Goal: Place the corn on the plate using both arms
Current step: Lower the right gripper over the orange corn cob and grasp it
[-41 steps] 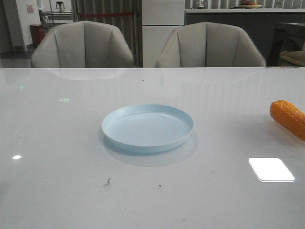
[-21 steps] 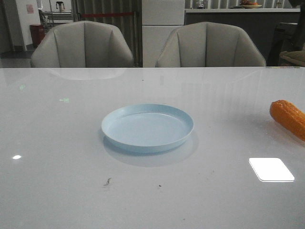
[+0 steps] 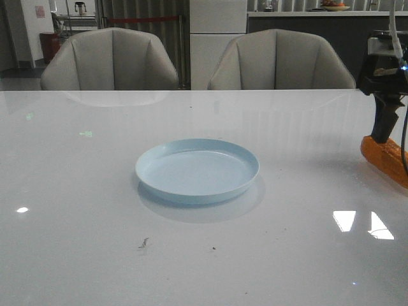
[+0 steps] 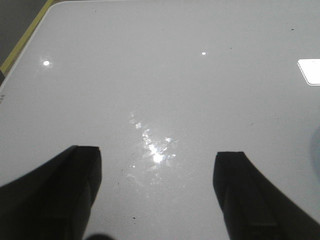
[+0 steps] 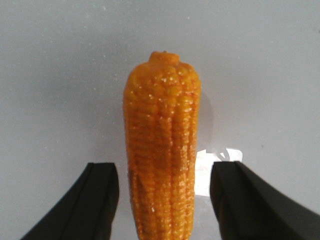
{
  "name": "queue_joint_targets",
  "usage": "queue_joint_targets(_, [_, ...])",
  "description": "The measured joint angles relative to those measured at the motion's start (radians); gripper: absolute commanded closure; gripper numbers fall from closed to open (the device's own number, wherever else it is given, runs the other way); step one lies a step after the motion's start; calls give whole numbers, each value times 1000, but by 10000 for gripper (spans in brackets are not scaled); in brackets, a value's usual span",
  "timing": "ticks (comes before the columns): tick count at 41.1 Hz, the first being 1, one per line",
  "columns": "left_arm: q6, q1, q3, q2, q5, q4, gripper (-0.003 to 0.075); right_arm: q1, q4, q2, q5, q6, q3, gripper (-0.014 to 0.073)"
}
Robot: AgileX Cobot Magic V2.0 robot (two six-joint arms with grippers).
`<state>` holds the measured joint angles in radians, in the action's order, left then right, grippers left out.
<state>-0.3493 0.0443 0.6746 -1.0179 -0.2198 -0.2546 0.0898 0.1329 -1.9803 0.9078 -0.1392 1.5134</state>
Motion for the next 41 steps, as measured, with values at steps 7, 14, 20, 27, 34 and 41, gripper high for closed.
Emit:
queue_joint_targets(7, [0,0,-4,0,27,0,193,0,-2,-22,-2,-3,2,92])
queue_joint_targets(14, [0,0,-4,0,37,0,193,0,-2,-45,-11,-5,4,92])
queue_joint_targets(20, [0,0,-4,0,41,0,193,0,-2,-69,-13,-5,4,95])
queue_joint_targets(27, [0,1,-4,0,47,0,193,0,-2,-69,-20,-5,4,97])
queue_joint_targets(34, [0,1,-4,0,63,-2,193,0,-2,-69,-27,-6,4,169])
queue_joint_targets(41, [0,1,-4,2,66,-3,193,0,-2,-69,-36,-7,4,255])
